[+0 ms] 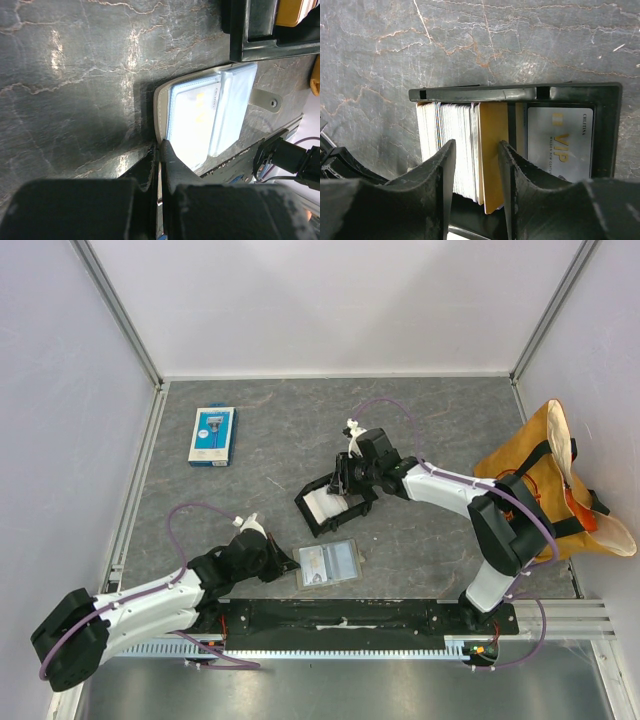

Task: Put the credit cards into the card holder
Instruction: Pick up the credit card from the storage box.

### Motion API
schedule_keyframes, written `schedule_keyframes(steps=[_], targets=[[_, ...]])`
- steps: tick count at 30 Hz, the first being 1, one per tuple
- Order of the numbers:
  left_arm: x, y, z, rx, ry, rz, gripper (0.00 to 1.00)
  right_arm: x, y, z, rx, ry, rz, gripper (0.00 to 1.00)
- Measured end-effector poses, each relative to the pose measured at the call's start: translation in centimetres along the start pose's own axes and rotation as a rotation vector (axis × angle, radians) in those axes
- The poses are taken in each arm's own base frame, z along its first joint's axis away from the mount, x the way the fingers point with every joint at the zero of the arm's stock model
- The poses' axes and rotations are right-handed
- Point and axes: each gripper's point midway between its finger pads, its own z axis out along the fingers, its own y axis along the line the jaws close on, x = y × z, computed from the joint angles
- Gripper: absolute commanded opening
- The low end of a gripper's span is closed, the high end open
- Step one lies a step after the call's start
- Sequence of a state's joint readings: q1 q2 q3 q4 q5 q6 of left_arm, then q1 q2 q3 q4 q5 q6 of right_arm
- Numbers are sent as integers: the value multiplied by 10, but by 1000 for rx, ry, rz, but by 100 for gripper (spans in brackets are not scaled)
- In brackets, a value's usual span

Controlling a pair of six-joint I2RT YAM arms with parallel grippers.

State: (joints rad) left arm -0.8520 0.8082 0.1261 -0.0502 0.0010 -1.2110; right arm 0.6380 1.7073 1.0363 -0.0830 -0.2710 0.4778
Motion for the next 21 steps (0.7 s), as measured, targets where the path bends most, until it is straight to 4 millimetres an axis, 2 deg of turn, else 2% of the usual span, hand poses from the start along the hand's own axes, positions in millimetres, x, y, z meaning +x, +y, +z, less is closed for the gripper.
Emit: schedule_keyframes(steps=[2,3,13,16,21], targets=[[0,0,0,-1,0,-1,2,-1,-2,0,4,-3,3,34],[0,0,0,-1,0,-1,2,-1,-2,0,7,-4,3,32],[-1,0,0,0,-2,-3,2,-1,-4,0,9,-6,9,32],[-1,0,1,-2,-1,-3,2,-2,-3,-1,8,-9,8,24],[-1,-1,1,-4,0,-2,2,-4,-4,-2,8,-14,13,18]])
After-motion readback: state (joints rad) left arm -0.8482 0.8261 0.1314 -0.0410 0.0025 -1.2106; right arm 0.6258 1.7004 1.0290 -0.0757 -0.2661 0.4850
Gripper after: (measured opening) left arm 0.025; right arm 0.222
